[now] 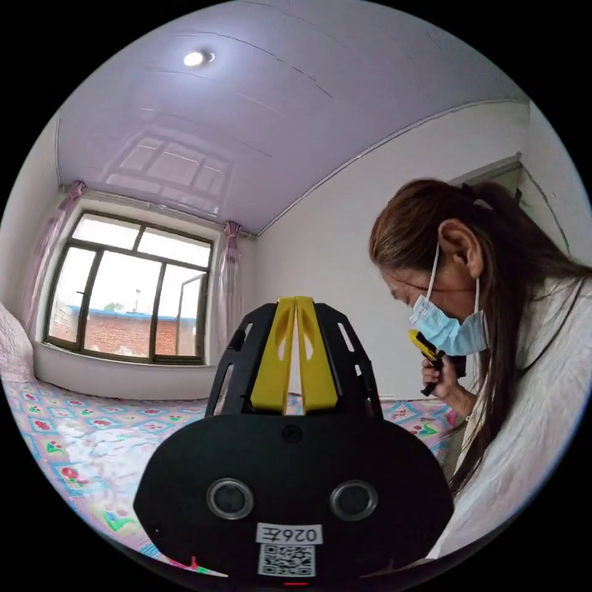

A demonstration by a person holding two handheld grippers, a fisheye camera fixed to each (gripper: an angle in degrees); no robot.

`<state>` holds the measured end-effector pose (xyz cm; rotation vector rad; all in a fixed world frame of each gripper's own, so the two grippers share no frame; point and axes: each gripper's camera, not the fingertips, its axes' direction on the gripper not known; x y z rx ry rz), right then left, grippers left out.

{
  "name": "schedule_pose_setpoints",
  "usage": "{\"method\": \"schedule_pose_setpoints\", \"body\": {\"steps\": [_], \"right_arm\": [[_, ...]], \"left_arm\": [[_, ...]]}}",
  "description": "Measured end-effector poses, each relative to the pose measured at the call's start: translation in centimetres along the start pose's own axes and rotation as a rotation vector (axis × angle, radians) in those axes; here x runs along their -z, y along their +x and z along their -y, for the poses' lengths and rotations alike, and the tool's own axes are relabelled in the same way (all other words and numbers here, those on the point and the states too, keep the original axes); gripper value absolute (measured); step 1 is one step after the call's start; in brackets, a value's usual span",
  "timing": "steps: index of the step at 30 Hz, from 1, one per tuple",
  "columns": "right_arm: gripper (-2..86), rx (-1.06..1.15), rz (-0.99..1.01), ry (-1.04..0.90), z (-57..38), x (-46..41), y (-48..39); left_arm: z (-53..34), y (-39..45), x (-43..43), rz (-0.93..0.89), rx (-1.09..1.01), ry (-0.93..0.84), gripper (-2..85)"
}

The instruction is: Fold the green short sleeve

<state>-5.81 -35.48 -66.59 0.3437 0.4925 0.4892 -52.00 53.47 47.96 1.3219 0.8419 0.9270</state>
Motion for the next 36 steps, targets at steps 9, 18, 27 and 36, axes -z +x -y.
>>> {"method": "schedule_pose_setpoints", "body": {"steps": [9,18,27,36], "right_arm": [[-1.1,-0.180,-0.194,-0.619,-11.1,-5.9,13.9],[8.0,-0.531,-0.185,-1.087,-32.5,-10.6,34.1],[10.5,-0.656,-0.047,-1.253,-47.1,-19.2,43.0],[8.5,-0.586,-0.052,-1.299,-53.7,-24.0,43.8]], "left_arm": [[-10.2,-5.5,-9.5,-0.212,0.436,-0.178,0.9],[-33.3,-7.6,-19.4,0.394,0.879,-0.934,11.7],[-42.2,-7.9,-27.6,0.443,0.828,-1.264,18.3],[-44.4,-10.5,-32.4,0.385,0.819,-1.301,9.8]]}}
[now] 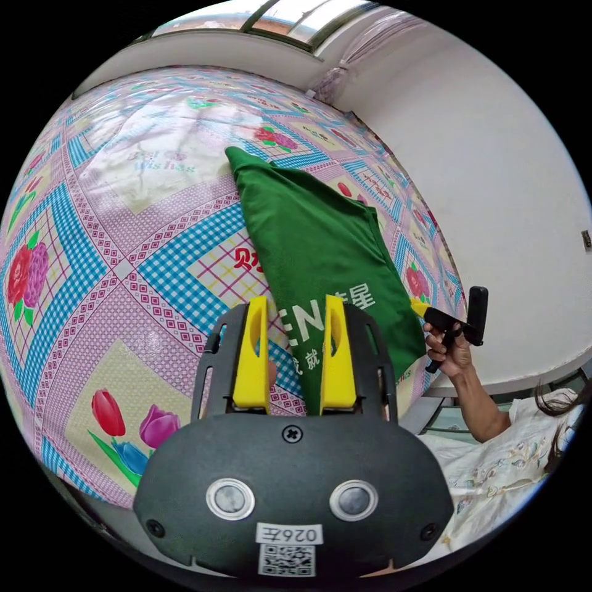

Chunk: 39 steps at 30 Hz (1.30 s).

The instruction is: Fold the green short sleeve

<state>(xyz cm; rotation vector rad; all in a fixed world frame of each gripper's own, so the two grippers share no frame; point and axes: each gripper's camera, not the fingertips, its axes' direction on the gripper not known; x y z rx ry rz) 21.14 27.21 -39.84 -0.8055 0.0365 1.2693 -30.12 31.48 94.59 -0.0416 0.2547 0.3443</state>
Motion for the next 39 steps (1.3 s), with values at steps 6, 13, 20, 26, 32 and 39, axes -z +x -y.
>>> {"method": "schedule_pose_setpoints", "body": {"steps": [6,13,20,26,32,39], "right_arm": [[0.4,0.010,-0.035,-0.080,1.9,-4.0,1.8],[-1.0,0.011,-0.003,-0.102,2.5,-5.5,4.8],[-1.0,-0.083,-0.059,-0.035,-0.3,-0.4,11.6],[-1.0,-0.209,-0.181,0.071,-5.6,8.7,19.1],[-1.0,-0.290,-0.325,0.127,-10.5,17.0,24.7],[-0.4,-0.364,-0.330,0.173,-15.0,20.7,28.2]], "left_arm": [[2.1,-0.2,-1.4,0.014,0.016,-0.040,4.2],[3.3,-0.8,-2.5,-0.055,0.061,-0.034,3.3],[6.0,4.2,-7.2,-0.154,-0.004,-0.088,3.5],[9.5,14.3,-14.4,-0.202,-0.158,-0.175,3.7],[11.2,24.4,-20.8,-0.231,-0.328,-0.249,4.4],[11.1,28.7,-23.6,-0.282,-0.380,-0.254,5.8]]}}
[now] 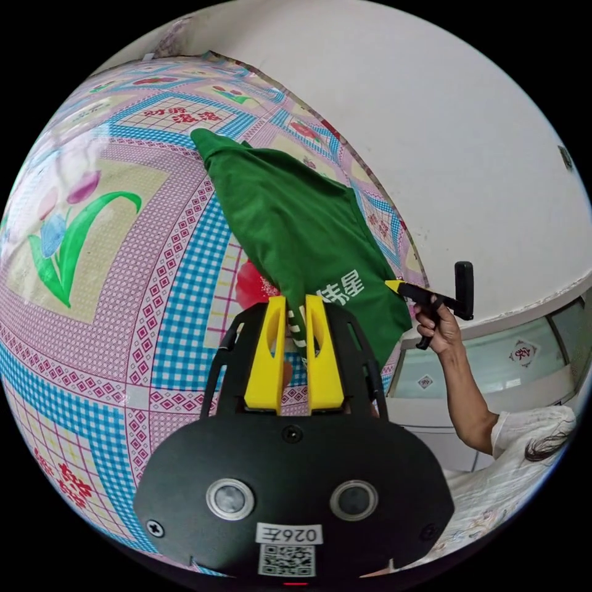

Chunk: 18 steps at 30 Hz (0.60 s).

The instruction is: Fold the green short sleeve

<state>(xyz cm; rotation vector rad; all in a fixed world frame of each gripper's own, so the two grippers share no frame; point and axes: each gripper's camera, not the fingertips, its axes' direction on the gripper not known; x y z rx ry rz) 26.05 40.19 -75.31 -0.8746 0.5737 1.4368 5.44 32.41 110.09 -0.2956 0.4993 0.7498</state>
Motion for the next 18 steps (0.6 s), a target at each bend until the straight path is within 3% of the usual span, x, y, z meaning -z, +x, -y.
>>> {"method": "schedule_pose_setpoints", "body": {"steps": [8,10,18], "right_arm": [[5.9,-0.060,-0.012,0.125,-5.5,3.4,1.7],[5.8,-0.076,-0.034,0.182,-7.4,5.0,0.9],[3.8,0.030,-0.081,0.324,-14.3,6.2,-10.7]], "left_arm": [[-6.0,-2.2,4.9,-0.095,0.085,0.156,4.3],[-10.0,-3.5,8.2,-0.064,0.150,0.219,0.3],[-29.5,-5.8,19.7,0.042,0.353,0.462,-1.0]]}}
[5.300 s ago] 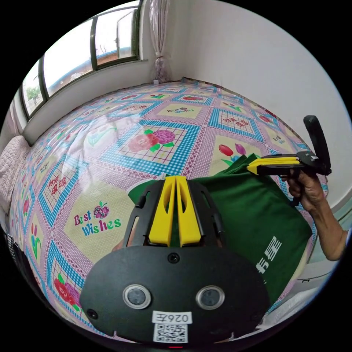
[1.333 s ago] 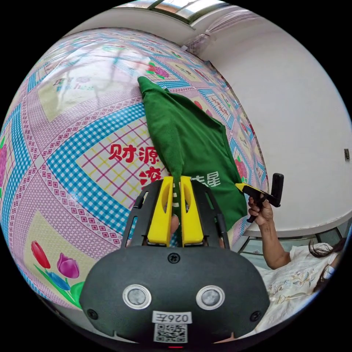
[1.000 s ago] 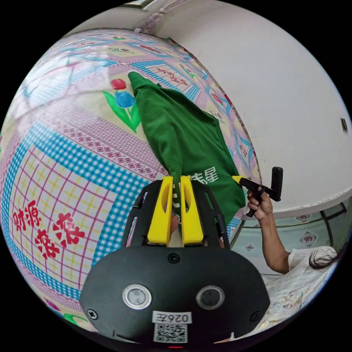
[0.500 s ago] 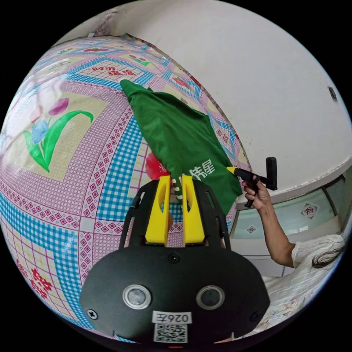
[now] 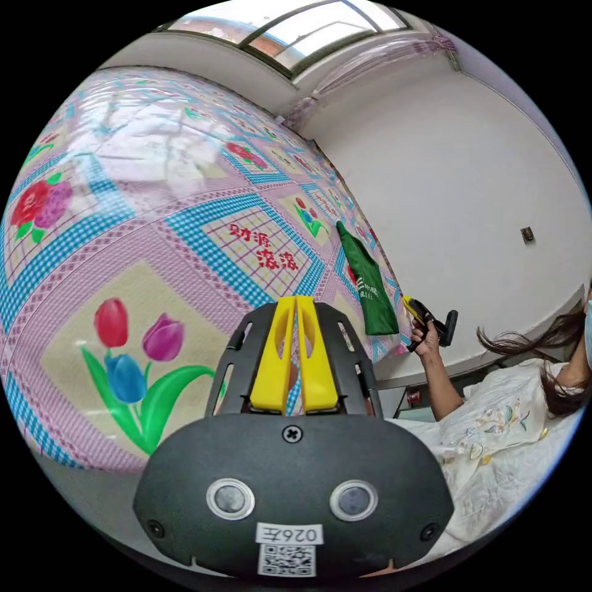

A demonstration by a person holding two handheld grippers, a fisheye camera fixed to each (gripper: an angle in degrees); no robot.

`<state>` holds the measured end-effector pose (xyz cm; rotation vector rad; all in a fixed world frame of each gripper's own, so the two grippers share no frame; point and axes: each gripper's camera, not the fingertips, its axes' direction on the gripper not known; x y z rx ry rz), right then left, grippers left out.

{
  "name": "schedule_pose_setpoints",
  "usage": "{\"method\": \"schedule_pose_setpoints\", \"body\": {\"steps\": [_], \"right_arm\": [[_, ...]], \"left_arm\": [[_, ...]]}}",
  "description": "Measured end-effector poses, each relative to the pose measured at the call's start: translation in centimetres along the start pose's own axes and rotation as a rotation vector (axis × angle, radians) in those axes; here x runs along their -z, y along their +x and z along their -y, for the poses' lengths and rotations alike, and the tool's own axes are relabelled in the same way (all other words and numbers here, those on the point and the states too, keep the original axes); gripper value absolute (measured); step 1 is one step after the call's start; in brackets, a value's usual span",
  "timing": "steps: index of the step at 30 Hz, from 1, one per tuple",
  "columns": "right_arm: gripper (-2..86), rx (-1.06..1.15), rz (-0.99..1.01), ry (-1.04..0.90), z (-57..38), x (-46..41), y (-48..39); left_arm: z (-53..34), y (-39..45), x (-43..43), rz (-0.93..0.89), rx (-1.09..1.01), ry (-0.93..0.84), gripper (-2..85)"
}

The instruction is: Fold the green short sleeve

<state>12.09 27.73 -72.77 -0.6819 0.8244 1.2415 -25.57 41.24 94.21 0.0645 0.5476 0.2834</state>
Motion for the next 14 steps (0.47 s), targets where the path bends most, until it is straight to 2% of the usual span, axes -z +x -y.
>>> {"method": "schedule_pose_setpoints", "body": {"steps": [3,7,11,14], "right_arm": [[2.2,0.085,0.054,-0.003,-2.9,-0.7,-8.7],[-0.1,0.198,0.235,-0.081,-8.5,-3.2,-21.9],[-0.9,0.321,0.372,-0.206,-15.1,-6.6,-33.1],[-0.9,0.376,0.461,-0.313,-19.6,-8.7,-38.1]], "left_arm": [[-5.6,-2.7,7.3,0.079,0.083,0.092,-1.0],[-14.0,-5.0,16.9,0.227,0.206,0.251,-1.0],[-19.5,-5.5,22.6,0.376,0.302,0.328,-1.0],[-21.6,-5.0,24.8,0.492,0.378,0.339,-0.9]]}}
